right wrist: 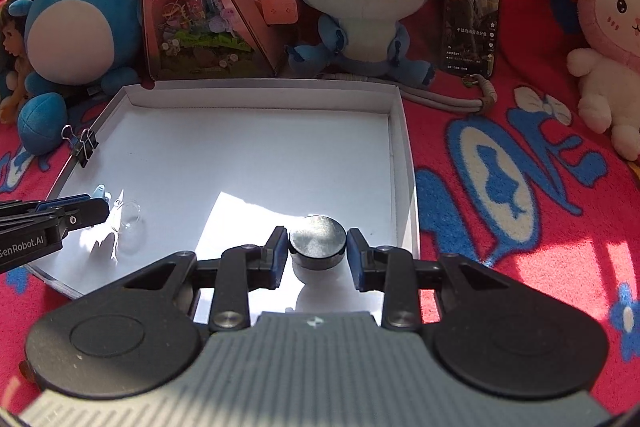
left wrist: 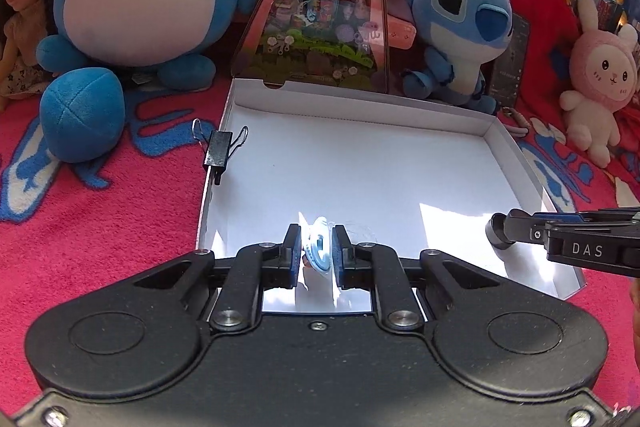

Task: Organize rigid objects
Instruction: 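Carry the lid and clip into the white box and lower them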

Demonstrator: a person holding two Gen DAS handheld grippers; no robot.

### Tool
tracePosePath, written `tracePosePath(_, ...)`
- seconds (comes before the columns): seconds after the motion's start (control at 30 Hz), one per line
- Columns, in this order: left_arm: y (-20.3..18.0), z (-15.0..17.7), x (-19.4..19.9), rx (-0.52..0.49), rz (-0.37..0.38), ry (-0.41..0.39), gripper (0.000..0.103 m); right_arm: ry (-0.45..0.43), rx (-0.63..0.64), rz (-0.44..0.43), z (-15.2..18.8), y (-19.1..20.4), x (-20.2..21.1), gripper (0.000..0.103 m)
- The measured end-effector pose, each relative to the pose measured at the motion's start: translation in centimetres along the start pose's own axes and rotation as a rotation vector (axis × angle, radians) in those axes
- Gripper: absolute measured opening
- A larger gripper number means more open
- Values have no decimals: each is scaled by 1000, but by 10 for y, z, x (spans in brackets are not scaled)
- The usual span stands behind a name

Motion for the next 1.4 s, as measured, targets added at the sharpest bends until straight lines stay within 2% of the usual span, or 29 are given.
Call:
tracePosePath(0.7, -3, 6, -2, -9, 6, 6, 16, 15, 7, 12, 2, 3, -14, 38)
tracePosePath(0.73, -3, 6, -2, -8, 6, 6, 16, 13, 8, 13, 1, 3, -14, 38)
tracePosePath(0.77, -3, 6, -2, -8, 7, 7, 16, 8, 9, 13, 1, 3, -14, 43)
tracePosePath(0.83, -2, 8, -2, -7, 7, 6, 16, 0, 12, 10, 0, 3, -13, 43)
tracePosePath(0.9, -2, 9, -2, -6, 7, 8, 16, -5, 16, 15, -1, 3, -13, 53)
tracePosePath(1.37, -4, 11, 0, -10, 19, 11, 16, 8, 55, 28, 5, 4, -19, 55)
tracePosePath(1.4, -4, 11, 0, -11, 20, 12, 16, 12, 54, 26, 6, 4, -20, 52)
Point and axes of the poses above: each gripper's, at about its wrist camera, not at the fingertips, and x roughly against the way its jaws point, y to its left, z to its underside, the point moved 8 cm from there along -x, roughly the way its jaws point, and after that the axes turned 15 degrees about -y, right-handed, at the moved point
